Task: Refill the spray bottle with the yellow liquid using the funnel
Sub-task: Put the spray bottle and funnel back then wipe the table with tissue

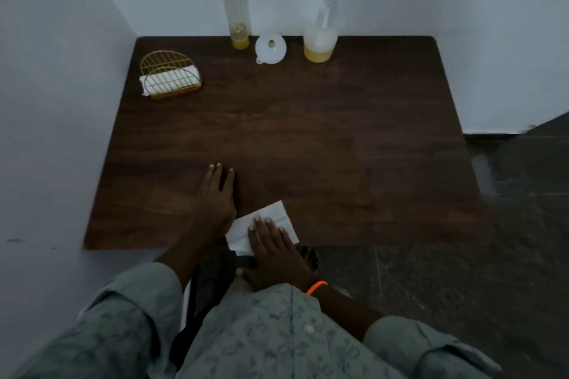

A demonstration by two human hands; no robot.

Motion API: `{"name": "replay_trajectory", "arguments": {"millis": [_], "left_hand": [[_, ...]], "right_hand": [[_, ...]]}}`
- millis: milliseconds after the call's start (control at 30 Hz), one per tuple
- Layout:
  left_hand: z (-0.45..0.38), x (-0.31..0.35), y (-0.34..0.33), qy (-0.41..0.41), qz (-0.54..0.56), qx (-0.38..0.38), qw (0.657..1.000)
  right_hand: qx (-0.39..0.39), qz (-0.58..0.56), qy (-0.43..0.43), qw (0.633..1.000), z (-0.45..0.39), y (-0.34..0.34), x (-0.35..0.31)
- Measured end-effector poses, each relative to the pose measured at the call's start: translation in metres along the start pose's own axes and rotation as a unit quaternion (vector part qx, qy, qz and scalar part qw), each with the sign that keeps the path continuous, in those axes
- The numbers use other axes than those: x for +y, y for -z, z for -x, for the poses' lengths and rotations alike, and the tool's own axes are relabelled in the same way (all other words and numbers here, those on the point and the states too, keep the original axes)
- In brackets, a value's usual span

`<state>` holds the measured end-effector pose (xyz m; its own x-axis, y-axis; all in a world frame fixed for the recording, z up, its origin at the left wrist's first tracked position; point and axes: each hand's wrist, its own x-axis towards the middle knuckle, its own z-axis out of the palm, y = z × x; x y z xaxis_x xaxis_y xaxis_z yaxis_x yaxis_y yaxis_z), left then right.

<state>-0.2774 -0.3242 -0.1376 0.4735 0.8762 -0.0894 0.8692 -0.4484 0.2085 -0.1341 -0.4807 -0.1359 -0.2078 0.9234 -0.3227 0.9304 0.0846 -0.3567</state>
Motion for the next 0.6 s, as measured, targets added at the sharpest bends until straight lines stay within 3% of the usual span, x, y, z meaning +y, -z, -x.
{"name": "replay_trajectory", "arguments": {"millis": [133,333,433,600], "left_hand": [[-0.003,0.027,0.008,-0.034,0.022,0.010,0.999],[0.041,0.090,0.006,-0.250,0.044,0.010,0.967],[0.054,0.105,-0.008,-0.297,0.049,0.013,0.954],[0.061,0.103,-0.024,-0.300,0.036,0.021,0.953]], "right_hand": [[0.023,-0.046,-0.075,0.996,0.036,0.007,0.040],[0.029,-0.109,-0.097,0.989,0.058,0.025,0.067],[0.064,-0.052,-0.067,0.994,0.062,0.034,0.086],[0.099,0.028,-0.035,0.994,0.067,0.038,0.103]]}}
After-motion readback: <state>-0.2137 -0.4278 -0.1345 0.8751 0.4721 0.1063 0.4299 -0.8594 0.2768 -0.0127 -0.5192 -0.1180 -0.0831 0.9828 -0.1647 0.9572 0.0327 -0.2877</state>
